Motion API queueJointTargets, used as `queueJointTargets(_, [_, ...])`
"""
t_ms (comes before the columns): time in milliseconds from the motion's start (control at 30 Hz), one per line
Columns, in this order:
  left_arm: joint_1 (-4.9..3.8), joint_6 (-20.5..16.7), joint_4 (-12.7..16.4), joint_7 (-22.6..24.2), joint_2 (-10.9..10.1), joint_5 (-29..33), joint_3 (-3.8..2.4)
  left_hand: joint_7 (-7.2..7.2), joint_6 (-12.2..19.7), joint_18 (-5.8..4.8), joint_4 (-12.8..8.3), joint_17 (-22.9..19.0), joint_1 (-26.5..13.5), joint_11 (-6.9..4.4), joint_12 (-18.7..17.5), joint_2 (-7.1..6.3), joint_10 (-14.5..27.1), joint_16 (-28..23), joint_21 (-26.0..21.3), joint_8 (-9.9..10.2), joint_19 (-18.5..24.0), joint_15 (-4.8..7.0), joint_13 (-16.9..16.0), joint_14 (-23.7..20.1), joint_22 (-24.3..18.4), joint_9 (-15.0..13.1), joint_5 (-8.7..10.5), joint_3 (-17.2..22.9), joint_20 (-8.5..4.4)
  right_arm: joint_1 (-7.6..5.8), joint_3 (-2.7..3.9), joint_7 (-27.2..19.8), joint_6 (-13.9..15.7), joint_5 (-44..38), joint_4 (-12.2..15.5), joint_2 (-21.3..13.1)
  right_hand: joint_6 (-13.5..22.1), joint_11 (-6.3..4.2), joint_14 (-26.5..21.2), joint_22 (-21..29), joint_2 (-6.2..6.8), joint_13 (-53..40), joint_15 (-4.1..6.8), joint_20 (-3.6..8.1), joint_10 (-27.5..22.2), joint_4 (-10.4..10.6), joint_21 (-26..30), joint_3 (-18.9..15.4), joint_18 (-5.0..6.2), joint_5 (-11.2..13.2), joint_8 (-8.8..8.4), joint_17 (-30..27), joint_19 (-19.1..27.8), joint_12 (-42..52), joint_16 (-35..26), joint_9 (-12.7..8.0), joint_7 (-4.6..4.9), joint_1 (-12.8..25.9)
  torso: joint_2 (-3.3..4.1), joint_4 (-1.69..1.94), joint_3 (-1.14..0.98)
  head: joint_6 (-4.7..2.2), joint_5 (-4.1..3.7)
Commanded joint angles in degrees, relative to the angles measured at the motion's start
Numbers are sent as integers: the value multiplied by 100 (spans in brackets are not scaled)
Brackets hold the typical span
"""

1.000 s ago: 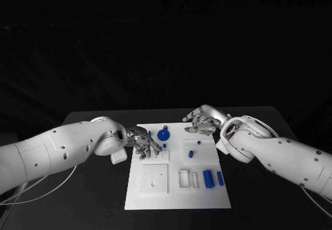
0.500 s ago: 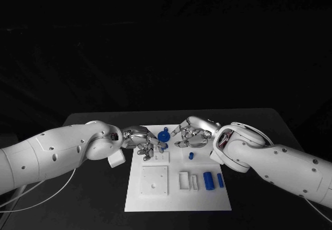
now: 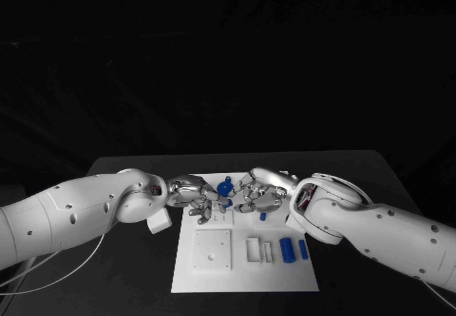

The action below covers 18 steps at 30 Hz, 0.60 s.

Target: Assemble the parts on the task board

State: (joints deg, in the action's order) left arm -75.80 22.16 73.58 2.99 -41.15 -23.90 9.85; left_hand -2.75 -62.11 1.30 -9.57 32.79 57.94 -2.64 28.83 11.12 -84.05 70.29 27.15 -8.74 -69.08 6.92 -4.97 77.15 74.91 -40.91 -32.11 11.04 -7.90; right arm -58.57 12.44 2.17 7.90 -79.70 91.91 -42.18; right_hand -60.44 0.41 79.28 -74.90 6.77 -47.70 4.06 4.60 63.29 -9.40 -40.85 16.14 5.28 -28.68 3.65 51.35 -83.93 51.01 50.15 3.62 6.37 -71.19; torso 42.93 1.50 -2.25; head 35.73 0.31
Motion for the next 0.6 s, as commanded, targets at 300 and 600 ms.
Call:
queueJointTargets(300, [4,111,21,137,10,24,-4,157,-211,-27,-669,-10,-29,-28,-30,-23,-228,-6,35,51,41,1,-9,-31,104,-24,-26,706,-7,22,-4,-103,-91,75,81,13,-89,-57,56,-504,-94,-20,0,47,15,37,-75,-46,-7,-4,-9,13,-75,4,7,2,-18,45,4,-9,4,9,7])
queueJointTargets(600, [4,80,16,156,18,37,-4,157,-223,-27,-666,-10,-23,-28,-31,-24,-228,-7,36,68,41,1,-8,-31,103,-27,-11,704,-7,30,-8,-115,-119,87,94,23,-252,-77,57,-506,-162,-43,12,59,13,34,-90,45,-17,151,-9,22,-72,11,6,4,-58,40,1,-4,9,10,11])
